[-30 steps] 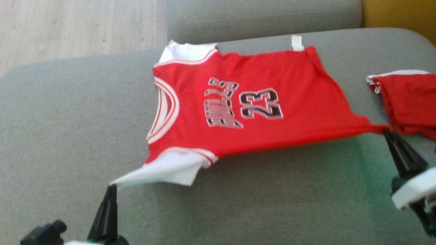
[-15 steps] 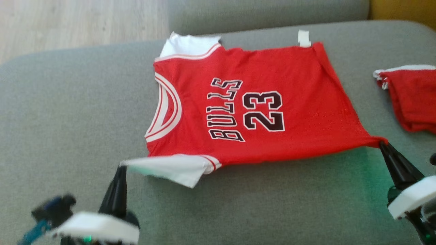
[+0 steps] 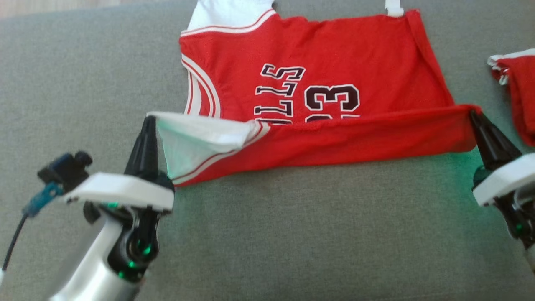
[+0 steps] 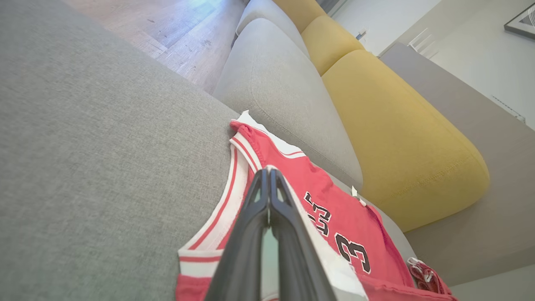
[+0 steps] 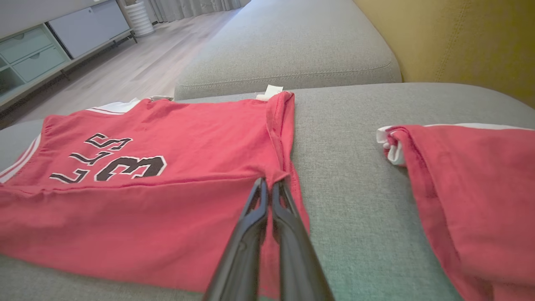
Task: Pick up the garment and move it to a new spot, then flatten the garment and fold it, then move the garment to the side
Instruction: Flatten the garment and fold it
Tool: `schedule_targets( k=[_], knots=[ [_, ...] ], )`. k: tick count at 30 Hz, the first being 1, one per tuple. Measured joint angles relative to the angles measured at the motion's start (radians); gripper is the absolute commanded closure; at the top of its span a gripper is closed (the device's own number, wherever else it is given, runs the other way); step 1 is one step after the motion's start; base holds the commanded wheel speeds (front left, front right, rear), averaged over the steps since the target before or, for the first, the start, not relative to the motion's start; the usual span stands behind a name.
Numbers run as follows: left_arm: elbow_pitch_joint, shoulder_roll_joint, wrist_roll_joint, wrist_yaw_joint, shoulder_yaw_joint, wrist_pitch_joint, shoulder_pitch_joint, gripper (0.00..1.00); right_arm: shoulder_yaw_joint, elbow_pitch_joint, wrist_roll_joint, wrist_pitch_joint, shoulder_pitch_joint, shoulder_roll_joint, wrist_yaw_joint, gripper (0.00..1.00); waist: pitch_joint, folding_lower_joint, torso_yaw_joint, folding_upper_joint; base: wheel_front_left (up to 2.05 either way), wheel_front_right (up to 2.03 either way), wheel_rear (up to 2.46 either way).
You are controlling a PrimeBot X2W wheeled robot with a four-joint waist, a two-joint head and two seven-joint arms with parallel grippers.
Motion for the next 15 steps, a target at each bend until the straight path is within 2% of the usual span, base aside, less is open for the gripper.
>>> schedule_targets(
  k=[7,8,9,10,11,15],
  knots=[
    [0.119,-0.026,0.001,-0.041,-0.001,0.013,-0.111,1.0,0.053,0.047,0.004,-0.013,-0.088,0.001,0.0,1.0,0.046,-0.0001,0.001,0.0,0.0,0.0,0.0],
    [0.133,-0.03,0.006,-0.048,-0.003,0.013,-0.123,1.0,0.058,0.054,0.007,-0.015,-0.095,0.001,0.0,0.93,0.051,-0.0001,0.001,0.0,0.0,0.0,0.0],
    [0.143,-0.034,0.013,-0.053,-0.004,0.011,-0.132,0.82,0.061,0.063,0.013,-0.022,-0.1,0.002,0.0,0.42,0.055,-0.0001,0.001,0.0,0.0,0.0,0.0],
    [0.154,-0.037,0.019,-0.06,-0.004,0.004,-0.139,0.52,0.061,0.074,0.015,-0.028,-0.106,0.004,0.0,0.0,0.058,-0.0001,0.001,0.0,0.0,0.0,0.0],
    [0.171,-0.038,0.041,-0.061,-0.008,-0.01,-0.15,0.0,0.062,0.089,0.015,-0.047,-0.113,0.009,0.0,0.0,0.062,-0.0001,0.001,0.0,0.0,0.0,0.0],
    [0.183,-0.024,0.118,-0.046,-0.028,-0.061,-0.146,0.0,0.061,0.103,0.015,-0.088,-0.113,0.017,0.0,0.0,0.059,-0.0003,-0.004,0.0,0.0,0.0,0.0]
  ],
)
